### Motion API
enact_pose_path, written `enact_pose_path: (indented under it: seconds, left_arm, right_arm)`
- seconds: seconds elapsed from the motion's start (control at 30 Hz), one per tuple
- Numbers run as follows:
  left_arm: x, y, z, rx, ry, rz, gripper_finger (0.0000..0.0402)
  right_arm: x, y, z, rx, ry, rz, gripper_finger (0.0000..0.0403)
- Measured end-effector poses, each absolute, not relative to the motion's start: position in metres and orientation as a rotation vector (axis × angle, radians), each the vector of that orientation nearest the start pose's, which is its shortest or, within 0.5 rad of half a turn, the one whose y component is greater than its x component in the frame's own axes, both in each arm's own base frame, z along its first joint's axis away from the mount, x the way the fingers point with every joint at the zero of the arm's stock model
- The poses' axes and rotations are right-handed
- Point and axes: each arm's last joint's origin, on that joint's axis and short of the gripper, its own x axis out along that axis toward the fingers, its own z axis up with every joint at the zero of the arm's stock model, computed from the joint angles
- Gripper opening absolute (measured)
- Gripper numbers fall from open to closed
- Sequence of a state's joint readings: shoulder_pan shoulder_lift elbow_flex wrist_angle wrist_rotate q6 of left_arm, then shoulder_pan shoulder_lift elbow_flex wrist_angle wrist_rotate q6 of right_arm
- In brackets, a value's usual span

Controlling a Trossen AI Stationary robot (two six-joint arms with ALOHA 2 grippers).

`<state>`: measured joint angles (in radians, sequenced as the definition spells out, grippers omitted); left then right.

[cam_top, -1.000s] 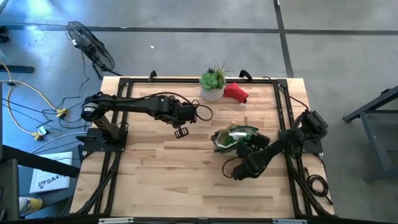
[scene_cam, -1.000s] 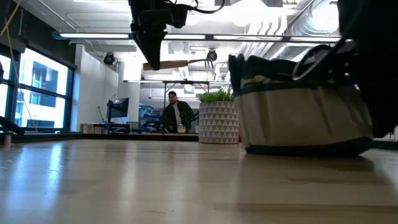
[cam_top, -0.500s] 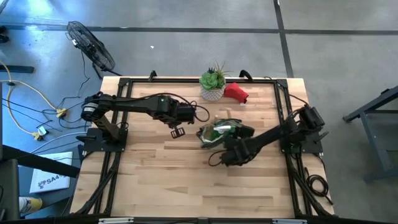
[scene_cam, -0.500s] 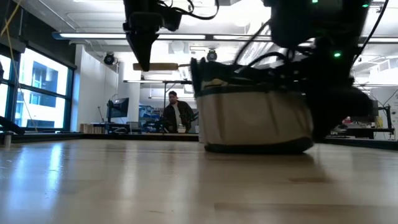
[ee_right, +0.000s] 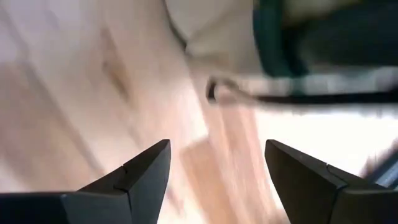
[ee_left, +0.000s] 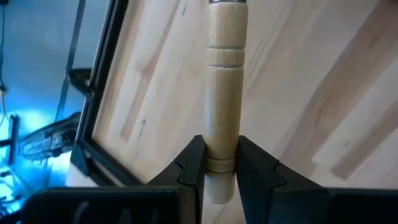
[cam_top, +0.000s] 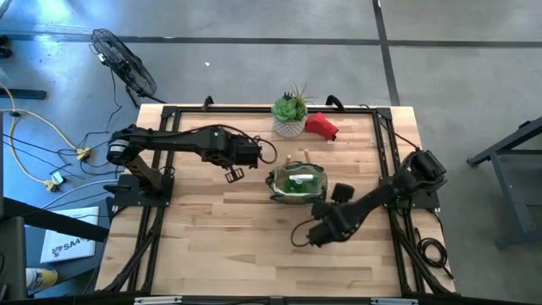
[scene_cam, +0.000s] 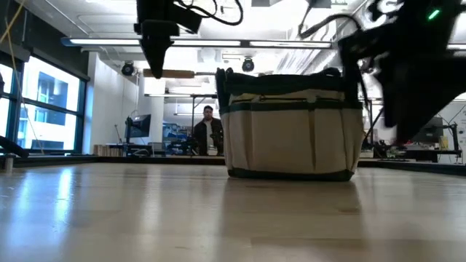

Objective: Pick & Place Garden tools in Gardening bag
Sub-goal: Put the brown hand rake into the gardening bag

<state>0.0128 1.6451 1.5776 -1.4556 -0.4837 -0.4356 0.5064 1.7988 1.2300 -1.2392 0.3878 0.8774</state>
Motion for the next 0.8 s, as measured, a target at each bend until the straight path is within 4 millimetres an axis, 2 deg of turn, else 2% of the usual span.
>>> enact_pose_path:
  seconds: [0.17, 0.3, 0.47, 0.6, 0.73, 0.8]
  left_arm:
    - [0.277, 0.009, 0.334, -0.081, 1.364, 0.656, 0.0056]
    - [0.272, -0.01, 0.355, -0.2, 1.332, 0.58, 0.0056]
    - [0.27, -0.054, 0.381, -0.381, 1.279, 0.383, 0.0056]
    - [0.262, -0.094, 0.39, -0.51, 1.273, 0.328, 0.0056]
    - [0.257, -0.128, 0.389, -0.617, 1.218, 0.312, 0.0056]
    - [0.267, -0.139, 0.381, -0.656, 1.204, 0.313, 0.0056]
  right_arm:
    - [0.247, 0.158, 0.202, -0.039, 1.507, -0.648, 0.0254]
    - [0.232, 0.177, 0.206, -0.019, 1.477, -0.683, 0.0254]
    - [0.212, 0.191, 0.209, -0.021, 1.469, -0.758, 0.0254]
    - [0.196, 0.199, 0.212, -0.042, 1.444, -0.825, 0.0254]
    - [0.185, 0.208, 0.213, -0.078, 1.376, -0.824, 0.0254]
    - [0.18, 0.212, 0.213, -0.102, 1.336, -0.809, 0.0254]
